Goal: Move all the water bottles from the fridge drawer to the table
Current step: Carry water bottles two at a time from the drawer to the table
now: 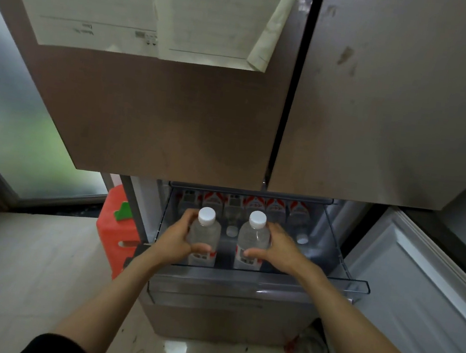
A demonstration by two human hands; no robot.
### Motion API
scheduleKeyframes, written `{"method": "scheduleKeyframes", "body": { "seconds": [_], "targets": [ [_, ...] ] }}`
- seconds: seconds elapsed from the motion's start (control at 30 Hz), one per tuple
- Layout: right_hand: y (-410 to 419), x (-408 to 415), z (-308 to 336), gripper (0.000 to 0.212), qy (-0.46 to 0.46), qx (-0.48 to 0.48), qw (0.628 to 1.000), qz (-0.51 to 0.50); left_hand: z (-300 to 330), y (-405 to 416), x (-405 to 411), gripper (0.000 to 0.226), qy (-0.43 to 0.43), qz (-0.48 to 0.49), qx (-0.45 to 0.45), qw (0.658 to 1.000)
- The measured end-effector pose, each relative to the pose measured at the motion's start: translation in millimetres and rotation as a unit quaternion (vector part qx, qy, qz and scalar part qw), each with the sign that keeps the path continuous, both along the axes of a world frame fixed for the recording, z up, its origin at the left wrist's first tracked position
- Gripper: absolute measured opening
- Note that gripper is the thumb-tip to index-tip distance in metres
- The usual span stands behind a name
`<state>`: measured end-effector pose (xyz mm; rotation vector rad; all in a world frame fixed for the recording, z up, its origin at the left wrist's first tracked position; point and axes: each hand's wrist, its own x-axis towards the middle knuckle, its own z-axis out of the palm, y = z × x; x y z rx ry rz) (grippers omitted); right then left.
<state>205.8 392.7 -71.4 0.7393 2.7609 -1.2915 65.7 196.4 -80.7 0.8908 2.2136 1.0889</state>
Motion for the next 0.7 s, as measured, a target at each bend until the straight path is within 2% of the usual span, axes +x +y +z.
{"method": "scheduleKeyframes", "body": {
  "seconds": [0.13, 0.3, 0.53, 0.7],
  "targets": [
    [-13.0, -9.7, -1.4, 0.057, 0.019, -0.017, 0.999, -0.019, -5.5, -3.8, -2.3, 0.078, 0.044, -0.014, 0.005, 0.999],
    [-20.9, -14.6, -1.8, 0.067, 0.014, -0.014, 0.999, -0.035, -11.4, -10.1, -10.7, 0.083, 0.073, -0.026, -0.026, 0.997],
    [-20.0, 5.1, -1.9, 0.065, 0.035, -0.003, 0.997, -0.061, -3.3, -4.8, -12.2, 0.07, 0.093, -0.039, -0.018, 0.995],
    [-29.7, 18.4, 8.0, 0.066, 0.06, 0.066, 0.995, -0.034, 2.8, -12.7, 1.3, 0.068, 0.2, -0.038, -0.013, 0.979]
  ]
}}
